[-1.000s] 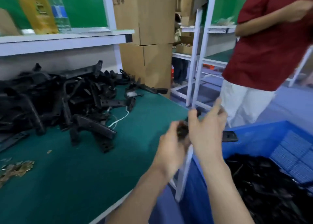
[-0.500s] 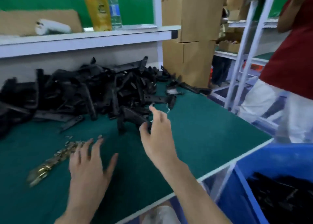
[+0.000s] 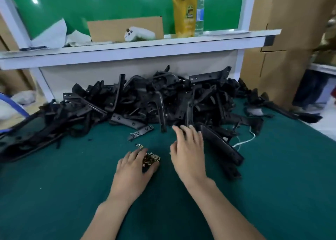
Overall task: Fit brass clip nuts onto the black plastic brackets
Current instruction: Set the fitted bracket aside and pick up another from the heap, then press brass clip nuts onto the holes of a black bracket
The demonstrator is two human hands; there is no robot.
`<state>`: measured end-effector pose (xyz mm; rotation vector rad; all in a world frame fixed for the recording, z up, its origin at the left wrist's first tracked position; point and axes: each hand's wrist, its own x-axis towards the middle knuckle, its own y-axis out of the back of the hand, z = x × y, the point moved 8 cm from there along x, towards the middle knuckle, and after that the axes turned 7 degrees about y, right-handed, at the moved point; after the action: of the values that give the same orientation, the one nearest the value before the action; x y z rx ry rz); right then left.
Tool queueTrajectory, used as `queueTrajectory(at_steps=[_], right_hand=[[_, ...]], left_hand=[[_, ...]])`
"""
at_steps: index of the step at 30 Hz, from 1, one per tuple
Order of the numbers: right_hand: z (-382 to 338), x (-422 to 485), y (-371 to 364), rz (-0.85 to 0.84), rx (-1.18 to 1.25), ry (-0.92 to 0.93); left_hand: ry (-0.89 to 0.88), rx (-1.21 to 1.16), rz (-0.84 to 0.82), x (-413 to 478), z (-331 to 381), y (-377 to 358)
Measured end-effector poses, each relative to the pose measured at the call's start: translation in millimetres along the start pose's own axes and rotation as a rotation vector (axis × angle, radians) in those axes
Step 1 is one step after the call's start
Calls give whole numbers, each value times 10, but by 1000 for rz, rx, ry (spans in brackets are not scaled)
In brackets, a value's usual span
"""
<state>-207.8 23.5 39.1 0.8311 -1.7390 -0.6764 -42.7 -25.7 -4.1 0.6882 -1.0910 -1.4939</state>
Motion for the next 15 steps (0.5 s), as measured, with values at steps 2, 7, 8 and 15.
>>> queueTrajectory(at_steps=[2, 7, 8, 15], right_hand=[[97, 35, 78, 61, -57, -42], [630, -3, 133, -17, -125, -303], [709, -12, 143, -41, -135, -335], [695, 13, 306, 5, -165, -362]], left_hand=[[-17, 7, 34, 70, 44, 29], [-48, -11, 116, 67, 62, 88], [-49, -17, 127, 61, 61, 101], [-89, -165, 243, -14, 49, 265]])
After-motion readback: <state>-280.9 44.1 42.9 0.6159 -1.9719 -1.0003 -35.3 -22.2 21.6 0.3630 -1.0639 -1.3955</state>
